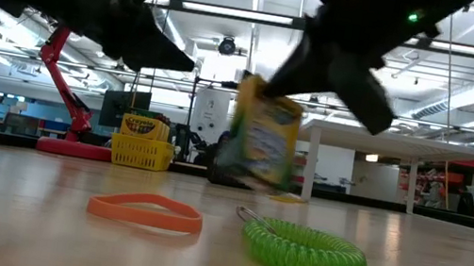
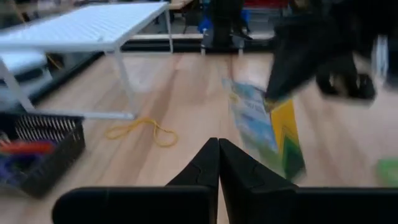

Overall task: Pick & Place Office Desk Supplies
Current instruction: Put the yellow crayon box into the yellow bin

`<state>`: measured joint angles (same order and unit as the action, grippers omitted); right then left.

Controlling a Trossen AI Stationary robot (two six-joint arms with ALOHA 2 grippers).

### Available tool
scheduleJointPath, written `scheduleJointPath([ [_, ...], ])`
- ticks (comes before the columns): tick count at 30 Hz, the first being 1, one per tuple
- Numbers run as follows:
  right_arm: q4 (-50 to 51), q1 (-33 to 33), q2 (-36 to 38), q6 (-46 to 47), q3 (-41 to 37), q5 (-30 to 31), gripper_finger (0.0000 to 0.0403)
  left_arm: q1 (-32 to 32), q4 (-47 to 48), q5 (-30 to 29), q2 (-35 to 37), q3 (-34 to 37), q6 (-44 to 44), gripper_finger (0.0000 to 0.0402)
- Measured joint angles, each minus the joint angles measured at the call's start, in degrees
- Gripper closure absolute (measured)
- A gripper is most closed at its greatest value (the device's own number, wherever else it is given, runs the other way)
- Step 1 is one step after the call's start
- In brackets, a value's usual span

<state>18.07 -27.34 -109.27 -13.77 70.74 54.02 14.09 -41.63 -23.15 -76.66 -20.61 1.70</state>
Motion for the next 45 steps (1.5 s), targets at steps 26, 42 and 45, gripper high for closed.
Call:
scheduleJointPath([
  [26, -19.75, 1.13, -7.66, -24.75, -0.04, 1.87, 0.0399, -0.18, 8.55, 7.09, -7.42, -8.78, 13.43, 0.0221],
  [42, -21.86, 1.13, -7.66, -25.74, -0.07, -0.89, 0.0398, -0.2, 5.14, 9.9, -10.95, -8.85, 14.97, 0.0331],
  [45, -21.98, 1.08, -7.66, -25.5, -0.07, -2.03, 0.0397, -0.2, 5.74, 10.16, -10.93, -8.85, 15.41, 0.0381],
])
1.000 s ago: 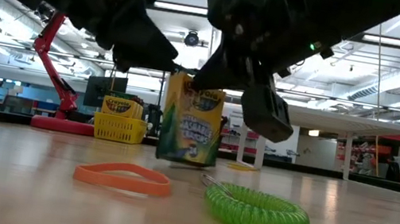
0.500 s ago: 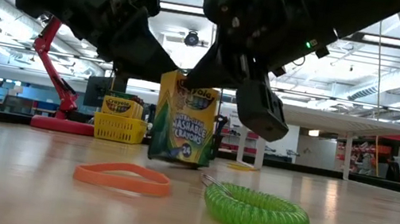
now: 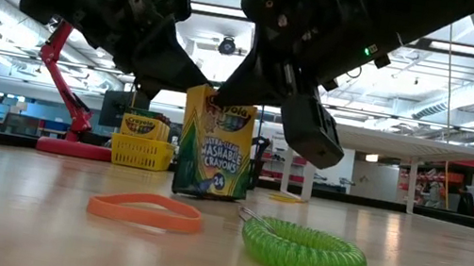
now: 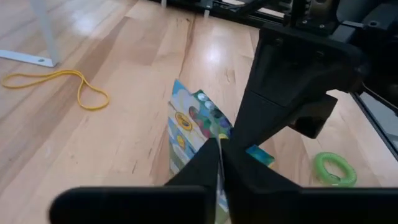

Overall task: Pick & Place Office Desk Supplies
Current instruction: Put the yellow crayon box into the yellow bin

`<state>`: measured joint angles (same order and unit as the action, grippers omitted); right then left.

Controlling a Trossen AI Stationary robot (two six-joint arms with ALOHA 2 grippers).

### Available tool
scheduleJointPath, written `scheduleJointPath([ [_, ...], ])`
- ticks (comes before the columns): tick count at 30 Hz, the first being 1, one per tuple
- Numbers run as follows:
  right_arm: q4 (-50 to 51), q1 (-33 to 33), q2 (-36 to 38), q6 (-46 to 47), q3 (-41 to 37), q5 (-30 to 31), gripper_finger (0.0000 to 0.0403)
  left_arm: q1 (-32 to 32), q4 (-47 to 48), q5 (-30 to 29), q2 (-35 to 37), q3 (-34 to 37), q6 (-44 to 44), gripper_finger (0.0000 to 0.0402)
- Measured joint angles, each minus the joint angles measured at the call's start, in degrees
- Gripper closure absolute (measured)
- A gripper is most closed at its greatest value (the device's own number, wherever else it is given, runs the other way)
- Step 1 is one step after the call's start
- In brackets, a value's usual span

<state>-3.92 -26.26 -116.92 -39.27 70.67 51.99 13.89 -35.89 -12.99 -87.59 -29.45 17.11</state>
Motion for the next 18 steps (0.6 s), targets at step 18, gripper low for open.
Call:
scheduleJointPath([
  [18, -6.62, -8.48, 0.5, 4.76, -0.04, 27.8, 0.0271, -1.93, 12.8, -18.06, 15.14, 0.07, -5.54, 0.0396],
])
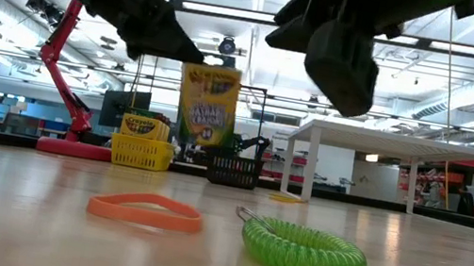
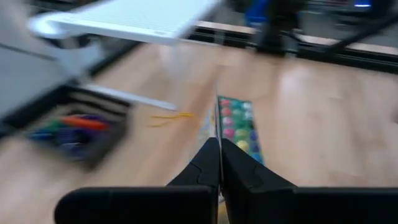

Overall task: Pick & Place Office Desk Supplies
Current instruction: Put the yellow crayon box into the yellow bin

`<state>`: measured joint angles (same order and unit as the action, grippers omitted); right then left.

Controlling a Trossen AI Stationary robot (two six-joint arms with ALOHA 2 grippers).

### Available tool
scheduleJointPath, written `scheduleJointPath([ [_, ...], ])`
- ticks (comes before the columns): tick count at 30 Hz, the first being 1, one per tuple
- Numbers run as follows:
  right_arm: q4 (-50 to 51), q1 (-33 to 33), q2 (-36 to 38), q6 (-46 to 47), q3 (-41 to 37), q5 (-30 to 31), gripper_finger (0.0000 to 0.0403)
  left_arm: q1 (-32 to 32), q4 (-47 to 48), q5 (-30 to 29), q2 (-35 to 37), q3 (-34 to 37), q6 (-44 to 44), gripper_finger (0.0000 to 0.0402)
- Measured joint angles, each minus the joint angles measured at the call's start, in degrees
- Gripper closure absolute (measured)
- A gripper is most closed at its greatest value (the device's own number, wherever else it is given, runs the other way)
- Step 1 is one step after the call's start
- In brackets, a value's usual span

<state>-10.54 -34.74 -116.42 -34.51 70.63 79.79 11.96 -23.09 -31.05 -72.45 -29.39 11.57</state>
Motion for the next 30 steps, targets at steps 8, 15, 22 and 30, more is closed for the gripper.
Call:
scheduleJointPath([
  [8, 1.59, -0.52, 0.0, 4.87, 0.0, -4.46, 0.0391, -3.62, 17.58, -15.33, 11.24, 0.0, -2.53, 0.0396],
  [15, 1.65, 0.0, 0.0, 6.93, 0.0, -7.46, 0.0378, -11.44, 22.64, -14.26, 13.77, 0.0, -12.84, 0.0396],
  [22, 1.67, -0.11, 0.0, 7.29, 0.0, -7.47, 0.0389, -21.93, 19.64, -10.34, 13.95, 0.0, -13.25, 0.0396],
  [30, 1.63, -0.09, 0.0, 7.59, 0.0, -8.9, 0.0398, -28.62, 11.04, -8.77, 13.36, -0.03, -6.34, 0.0396],
])
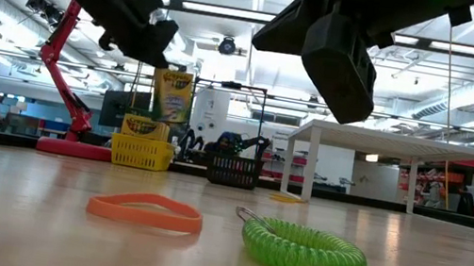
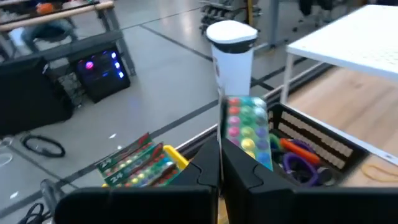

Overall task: Pick & Place Office Desk Supplies
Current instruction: Put the yellow crayon box into the yellow bin

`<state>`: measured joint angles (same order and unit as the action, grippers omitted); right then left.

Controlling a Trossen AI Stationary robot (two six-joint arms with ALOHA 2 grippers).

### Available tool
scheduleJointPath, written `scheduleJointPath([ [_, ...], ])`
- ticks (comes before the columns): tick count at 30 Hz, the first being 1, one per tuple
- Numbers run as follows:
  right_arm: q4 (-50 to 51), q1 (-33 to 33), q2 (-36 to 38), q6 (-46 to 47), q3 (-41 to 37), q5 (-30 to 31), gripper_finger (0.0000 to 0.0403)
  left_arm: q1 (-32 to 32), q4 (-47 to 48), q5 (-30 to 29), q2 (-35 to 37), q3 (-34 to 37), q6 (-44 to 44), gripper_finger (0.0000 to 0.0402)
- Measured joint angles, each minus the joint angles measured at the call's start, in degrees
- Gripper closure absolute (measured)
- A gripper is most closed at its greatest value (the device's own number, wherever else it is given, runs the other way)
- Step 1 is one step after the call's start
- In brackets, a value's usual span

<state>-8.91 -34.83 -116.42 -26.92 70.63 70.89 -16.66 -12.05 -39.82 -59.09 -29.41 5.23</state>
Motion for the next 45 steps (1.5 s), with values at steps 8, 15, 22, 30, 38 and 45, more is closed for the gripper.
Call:
scheduleJointPath([
  [8, -0.15, 0.38, 0.0, 0.05, 0.0, -0.03, 0.0392, -4.19, -4.4, -0.13, -4.52, -0.04, 7.74, 0.0396],
  [15, -0.11, 0.74, 0.0, 0.05, 0.0, -0.04, 0.0393, -4.44, -10.88, -3.36, -10.71, -0.04, 6.57, 0.0396],
  [22, -0.09, 0.72, 0.0, 0.53, 0.0, -1.99, 0.0387, -4.44, -11.1, -8.23, -14.6, -0.04, 7.43, 0.0396],
  [30, -0.04, 0.74, 0.0, 1.01, 0.0, -2.0, 0.0387, -3.47, -10.79, -9.57, -14.45, -0.7, 3.53, 0.0395],
  [38, 0.02, 0.74, 0.0, 0.99, 0.0, -1.99, 0.0387, 1.94, -1.46, -9.35, -9.53, -4.51, -4.25, 0.0396],
  [45, 0.04, 0.74, 0.0, 0.99, 0.0, -2.28, 0.0398, 5.86, 10.62, -6.72, -4.13, -4.28, -11.05, 0.0396],
])
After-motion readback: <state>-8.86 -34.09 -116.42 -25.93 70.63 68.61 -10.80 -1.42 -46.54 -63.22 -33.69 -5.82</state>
